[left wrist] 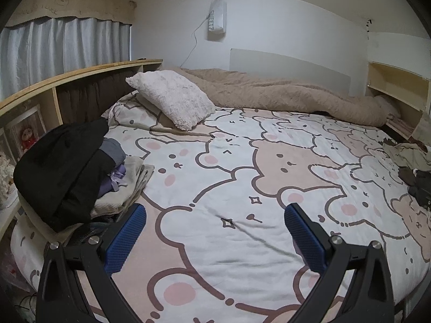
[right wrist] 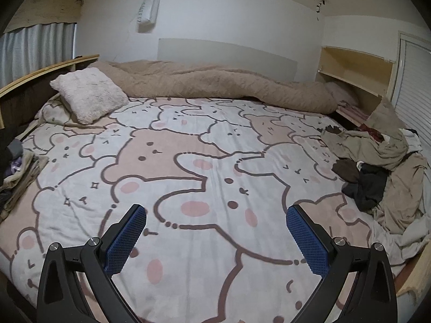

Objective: Fold clothes

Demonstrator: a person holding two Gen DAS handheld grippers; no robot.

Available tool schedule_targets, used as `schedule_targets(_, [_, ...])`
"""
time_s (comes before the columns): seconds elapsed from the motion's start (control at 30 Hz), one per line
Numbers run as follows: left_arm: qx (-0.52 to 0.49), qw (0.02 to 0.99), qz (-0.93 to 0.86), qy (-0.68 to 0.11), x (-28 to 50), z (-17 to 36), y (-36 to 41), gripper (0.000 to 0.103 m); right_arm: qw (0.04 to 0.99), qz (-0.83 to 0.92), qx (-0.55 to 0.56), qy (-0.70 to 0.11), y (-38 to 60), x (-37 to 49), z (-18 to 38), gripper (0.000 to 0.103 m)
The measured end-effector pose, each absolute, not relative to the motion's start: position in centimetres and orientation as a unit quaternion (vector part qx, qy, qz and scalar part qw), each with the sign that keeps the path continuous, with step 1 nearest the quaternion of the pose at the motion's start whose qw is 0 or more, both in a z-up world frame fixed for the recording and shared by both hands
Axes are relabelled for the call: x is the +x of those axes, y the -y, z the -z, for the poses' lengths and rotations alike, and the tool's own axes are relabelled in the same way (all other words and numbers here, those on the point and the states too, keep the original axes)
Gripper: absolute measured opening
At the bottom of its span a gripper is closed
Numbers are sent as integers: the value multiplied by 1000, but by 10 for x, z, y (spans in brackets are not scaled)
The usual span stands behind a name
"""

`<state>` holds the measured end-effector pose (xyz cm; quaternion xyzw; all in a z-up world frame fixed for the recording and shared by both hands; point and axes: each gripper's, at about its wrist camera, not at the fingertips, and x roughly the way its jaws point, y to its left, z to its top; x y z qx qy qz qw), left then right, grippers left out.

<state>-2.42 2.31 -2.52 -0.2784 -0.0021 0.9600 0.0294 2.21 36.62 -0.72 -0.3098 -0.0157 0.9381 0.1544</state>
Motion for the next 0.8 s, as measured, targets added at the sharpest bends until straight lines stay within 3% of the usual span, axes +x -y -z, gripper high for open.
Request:
schedule_targets(0.27, [-301,36,-953,7,-46,34,-38,103,244,-922,-298,39,-441,-12,14,103])
schedule_targets(0.47, [-310,36,-950,4,-64,41,-54,103,394,-870,-287,76,-546,-44,23,103])
schedule_targets(0.8, [-338,62,-939,-29,-86,58,-85,103,672,-662,-330,23,-773,-31,77,103])
